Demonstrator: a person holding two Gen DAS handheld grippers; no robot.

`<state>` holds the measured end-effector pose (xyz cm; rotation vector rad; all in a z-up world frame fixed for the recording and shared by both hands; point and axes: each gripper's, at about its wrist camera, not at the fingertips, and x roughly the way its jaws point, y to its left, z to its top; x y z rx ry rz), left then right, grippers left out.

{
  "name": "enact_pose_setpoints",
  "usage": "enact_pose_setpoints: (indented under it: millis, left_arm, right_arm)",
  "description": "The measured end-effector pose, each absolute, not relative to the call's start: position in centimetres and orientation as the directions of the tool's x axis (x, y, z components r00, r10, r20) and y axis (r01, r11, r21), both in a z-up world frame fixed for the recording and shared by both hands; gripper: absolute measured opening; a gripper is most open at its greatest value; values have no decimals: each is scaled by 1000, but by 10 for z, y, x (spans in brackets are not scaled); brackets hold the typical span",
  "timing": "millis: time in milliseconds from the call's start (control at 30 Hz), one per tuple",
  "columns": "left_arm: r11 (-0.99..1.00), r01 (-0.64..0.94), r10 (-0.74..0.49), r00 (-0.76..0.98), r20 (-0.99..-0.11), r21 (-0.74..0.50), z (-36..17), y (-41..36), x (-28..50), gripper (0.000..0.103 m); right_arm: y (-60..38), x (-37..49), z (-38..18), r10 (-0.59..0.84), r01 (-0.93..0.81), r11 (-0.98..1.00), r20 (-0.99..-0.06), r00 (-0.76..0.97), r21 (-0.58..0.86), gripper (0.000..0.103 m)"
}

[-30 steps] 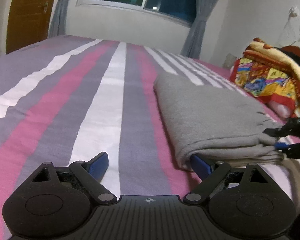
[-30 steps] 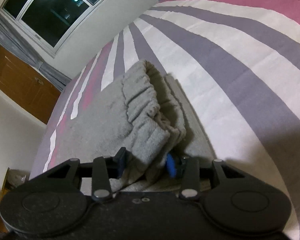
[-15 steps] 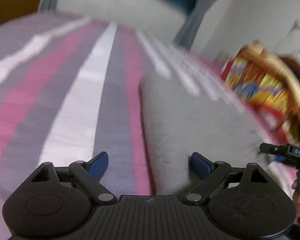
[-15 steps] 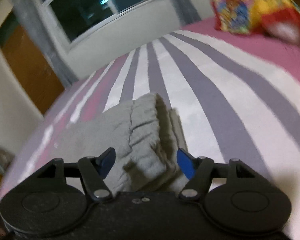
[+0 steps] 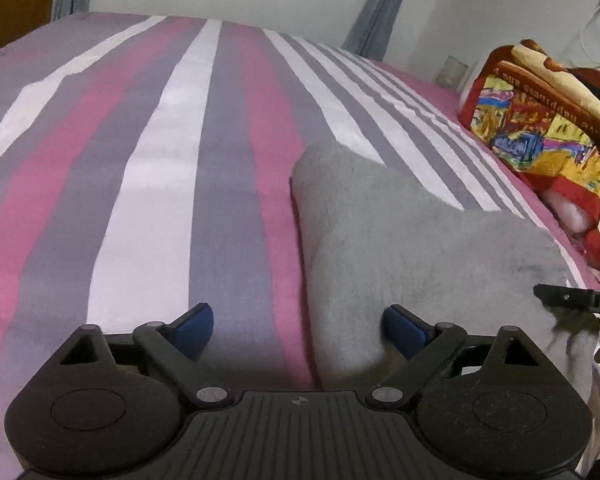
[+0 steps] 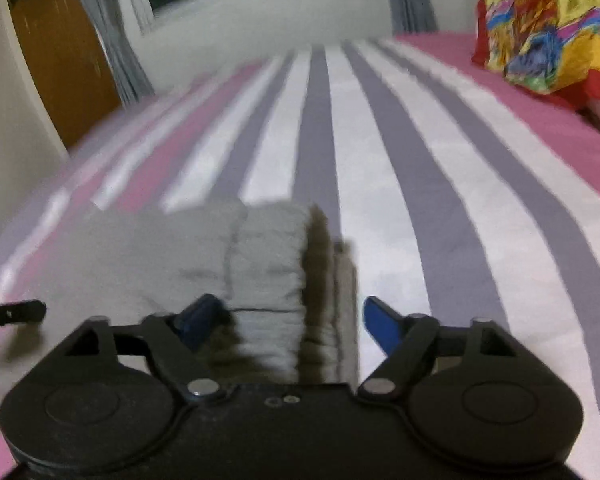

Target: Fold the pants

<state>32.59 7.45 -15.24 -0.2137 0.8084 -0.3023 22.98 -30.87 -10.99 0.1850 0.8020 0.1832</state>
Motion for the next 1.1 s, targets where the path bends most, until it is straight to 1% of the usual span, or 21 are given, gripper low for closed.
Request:
enact_pose_setpoints:
  millis: [67, 100, 133, 200, 267, 300, 333, 400, 433, 467, 500, 533, 567, 633, 667, 733, 800, 867, 1000, 1100]
  left_arm:
    - [930, 199, -358, 689, -630, -310, -141, 76, 328, 92]
    - [925, 201, -366, 705, -608, -323, -137, 77, 332, 92]
    - [922, 196, -368, 708, -602, -333, -136, 81, 337, 92]
    - [928, 179, -352, 707, -614, -326, -136, 80, 355, 92]
    - [939, 160, -328, 682, -654, -304, -144, 74, 379, 92]
    - [946, 149, -311, 659, -684, -288, -150, 69, 389, 92]
    - [949, 146, -305, 650, -696, -280, -152, 66, 395, 93]
    - [947, 153, -312, 657, -687, -284, -148, 61, 401, 92]
    - [943, 170, -322, 676, -663, -285, -143, 59, 402, 92]
    - [944, 180, -320, 695, -644, -276, -139, 57, 403, 92]
    - [950, 171, -305, 702, -643, -263, -140, 57, 407, 92]
    - [955, 154, -288, 694, -660, -255, -141, 56, 414, 93]
    - [957, 132, -277, 675, -684, -258, -148, 57, 421, 93]
    - [953, 119, -285, 652, -702, -277, -157, 57, 430, 93]
    - [957, 125, -279, 654, -703, -263, -159, 55, 429, 93]
    - [957, 130, -278, 658, -700, -258, -157, 54, 422, 93]
    - [954, 144, -290, 664, -690, -262, -153, 55, 410, 93]
    - [955, 166, -292, 666, -687, -245, -149, 53, 396, 93]
    - [962, 187, -274, 672, -688, -200, -146, 50, 368, 93]
    - [960, 179, -280, 669, -688, -217, -143, 53, 349, 93]
  right_arm:
    - [-313, 233, -107, 258, -106, 961, -698, 668, 254, 94]
    - [-315, 234, -100, 265, -122, 960, -681, 683, 251, 93]
    - [-315, 234, -94, 278, -145, 957, -653, 705, 251, 86]
    - [-312, 236, -83, 296, -177, 952, -613, 732, 249, 79]
    - [-306, 250, -84, 284, -186, 958, -628, 725, 219, 80]
    - [-304, 258, -87, 266, -180, 964, -651, 711, 197, 82]
    - [-301, 268, -95, 238, -171, 971, -684, 689, 165, 88]
    - [-302, 279, -101, 229, -151, 973, -717, 659, 172, 91]
    - [-305, 280, -98, 243, -146, 970, -710, 660, 196, 90]
    - [-308, 273, -91, 259, -158, 965, -681, 685, 209, 88]
    - [-304, 265, -85, 274, -174, 961, -653, 706, 215, 81]
    - [-305, 263, -80, 285, -186, 958, -631, 721, 220, 80]
    - [-305, 264, -81, 282, -187, 959, -630, 724, 215, 80]
    - [-303, 274, -95, 244, -161, 970, -680, 691, 184, 85]
    - [-305, 277, -103, 246, -146, 969, -699, 672, 201, 86]
    - [-311, 281, -107, 266, -124, 961, -697, 666, 248, 91]
    - [-314, 278, -106, 277, -112, 955, -696, 663, 274, 91]
    - [-312, 269, -101, 271, -122, 958, -684, 677, 258, 91]
    - [-307, 255, -95, 271, -130, 960, -693, 668, 249, 91]
    - [-307, 244, -89, 276, -132, 958, -693, 666, 255, 90]
